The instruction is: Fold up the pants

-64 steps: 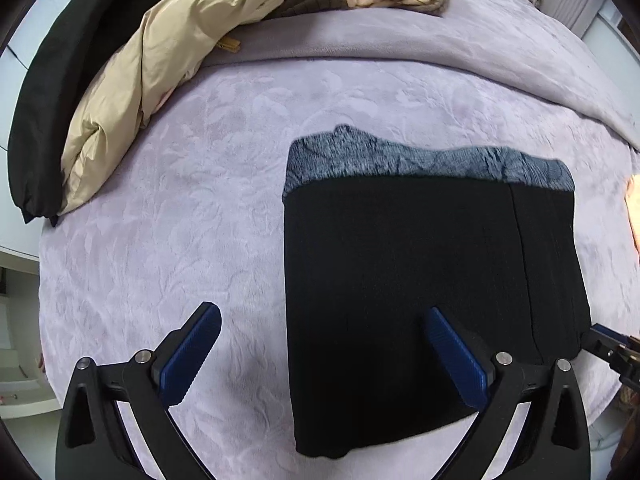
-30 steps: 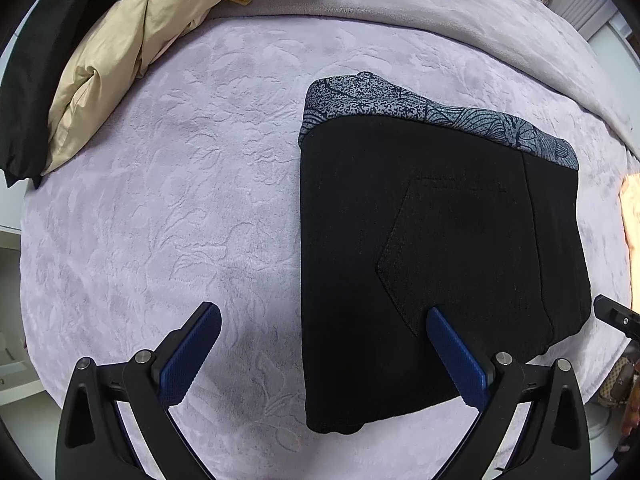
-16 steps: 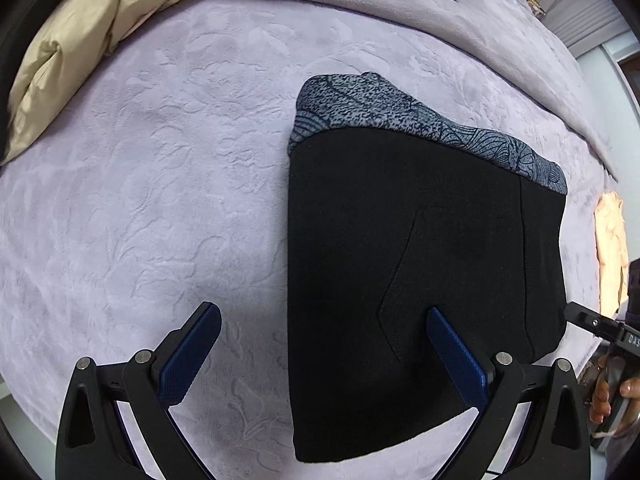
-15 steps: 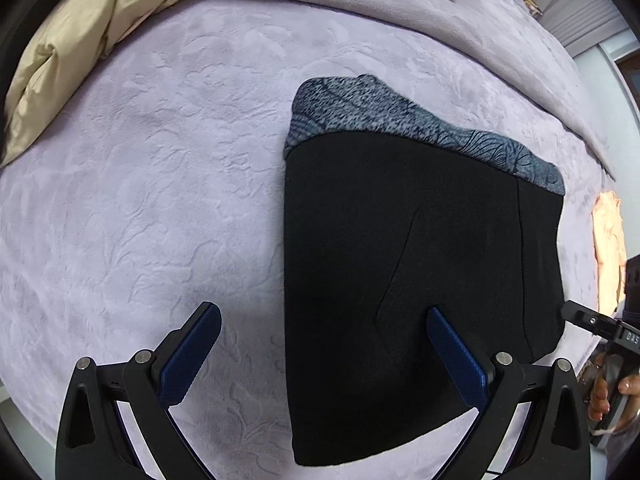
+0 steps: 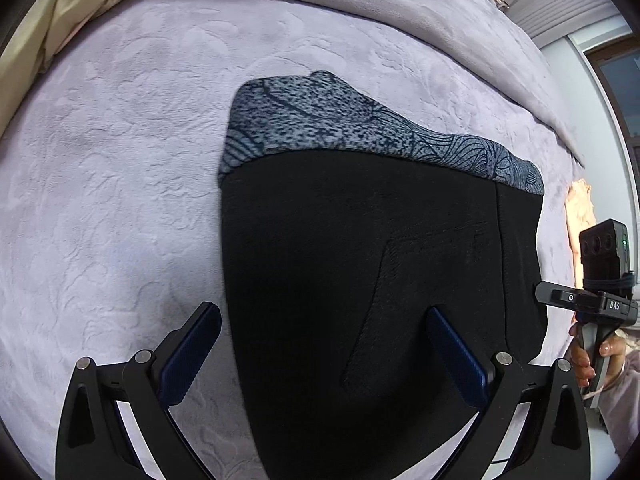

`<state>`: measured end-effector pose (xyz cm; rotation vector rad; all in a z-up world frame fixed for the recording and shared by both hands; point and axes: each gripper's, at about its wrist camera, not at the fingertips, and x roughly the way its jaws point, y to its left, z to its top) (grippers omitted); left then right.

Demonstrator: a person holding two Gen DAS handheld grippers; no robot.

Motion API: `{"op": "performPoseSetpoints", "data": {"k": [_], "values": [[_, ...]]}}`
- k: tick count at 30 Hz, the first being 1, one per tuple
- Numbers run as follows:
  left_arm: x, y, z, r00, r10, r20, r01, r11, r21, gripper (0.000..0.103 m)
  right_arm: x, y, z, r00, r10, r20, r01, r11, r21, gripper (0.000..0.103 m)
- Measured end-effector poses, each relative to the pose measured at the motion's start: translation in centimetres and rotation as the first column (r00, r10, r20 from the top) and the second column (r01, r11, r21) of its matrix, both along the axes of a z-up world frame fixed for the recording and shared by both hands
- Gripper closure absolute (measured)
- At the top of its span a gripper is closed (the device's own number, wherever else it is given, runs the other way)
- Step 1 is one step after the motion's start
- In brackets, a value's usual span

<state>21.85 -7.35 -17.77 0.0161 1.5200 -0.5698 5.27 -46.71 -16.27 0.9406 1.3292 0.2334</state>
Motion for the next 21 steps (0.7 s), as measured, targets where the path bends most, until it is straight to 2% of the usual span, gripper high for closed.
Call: {"op": "performPoseSetpoints", "data": {"k": [6,12,15,16,17,21], "values": [[-0.1,-1.7,-1.6,1.000,0.006,-0.001,-0.006,0.999,-0.040,0.000,0.9,-0.3,-2.2,1.000,0.021,0.021,-0.023,0.995,0.097,0.023],[-0.1,-2.3,-2.8,0.997,0.053,-0.049,-0.057,0.996,-0.074,0.000,1.5,0.1,-3.3,1.000,-0.026,0.003,0.025,0.992,0.123,0.023],[-0.4,-2.6,-2.6,0.997,0.063,-0.044,-0.066,0.996,-0.068,0.000,1.4,0.2,-3.0,0.999,-0.038,-0.005,0.039,0.993,0.114,0.024],[-0.6,-2.7,-2.3,0.998,0.063,-0.030,-0.065,0.996,-0.068,0.001,1.3,0.3,-2.7,0.999,-0.040,-0.007,0.040,0.994,0.105,0.027],[-0.8,-2.9,-1.9,0.998,0.062,-0.020,-0.064,0.994,-0.085,0.012,1.3,0.4,-2.4,0.999,-0.038,-0.003,0.038,0.994,0.100,0.030],[-1.7,-2.9,0.0,0.998,0.055,0.030,-0.051,0.993,-0.102,0.026,0.8,0.3,-1.2,0.997,-0.078,0.015,0.075,0.989,0.124,0.046]]}}
